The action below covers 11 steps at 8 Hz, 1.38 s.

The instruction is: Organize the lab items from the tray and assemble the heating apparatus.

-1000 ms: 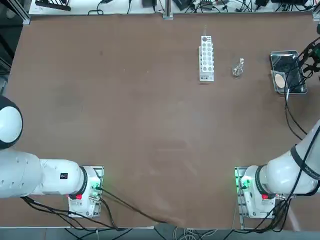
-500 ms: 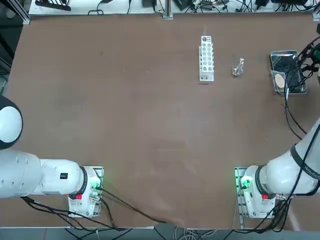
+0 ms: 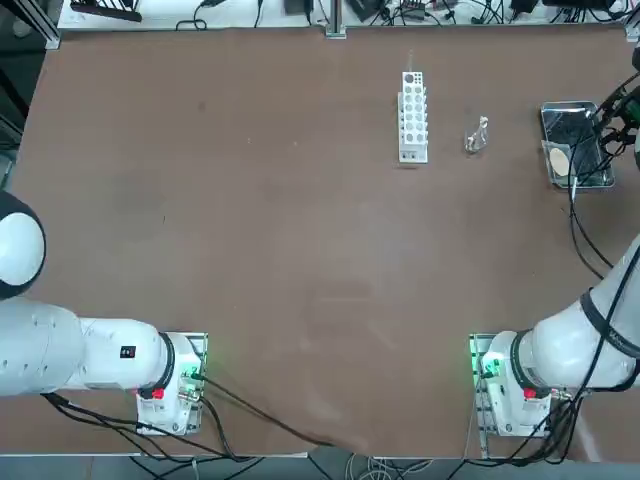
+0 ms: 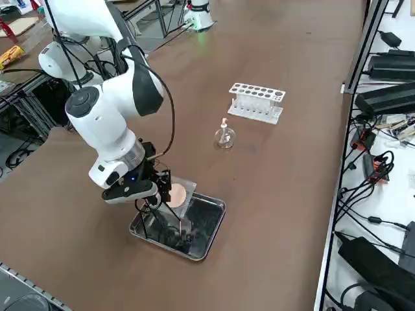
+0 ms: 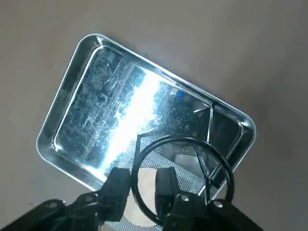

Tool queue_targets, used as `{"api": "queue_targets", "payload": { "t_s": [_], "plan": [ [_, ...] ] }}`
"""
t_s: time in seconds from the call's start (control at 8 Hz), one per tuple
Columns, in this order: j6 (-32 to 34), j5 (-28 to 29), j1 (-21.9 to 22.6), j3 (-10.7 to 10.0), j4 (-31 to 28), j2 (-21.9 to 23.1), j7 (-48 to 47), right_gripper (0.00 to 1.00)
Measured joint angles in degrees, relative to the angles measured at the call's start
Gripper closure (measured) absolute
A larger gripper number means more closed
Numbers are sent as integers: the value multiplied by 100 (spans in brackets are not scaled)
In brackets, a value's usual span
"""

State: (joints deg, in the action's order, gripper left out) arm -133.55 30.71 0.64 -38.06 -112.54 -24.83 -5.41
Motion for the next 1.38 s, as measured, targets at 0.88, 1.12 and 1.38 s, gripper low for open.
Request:
{"api": "queue_targets", "payload": {
  "t_s": [0.88,1.12,1.38],
  "plan": [
    [-64,10,7,2,2,0,15,73],
    [-66,13,13,5,3,0,16,78],
    [-68,22,19,6,7,0,16,81]
  ]
}}
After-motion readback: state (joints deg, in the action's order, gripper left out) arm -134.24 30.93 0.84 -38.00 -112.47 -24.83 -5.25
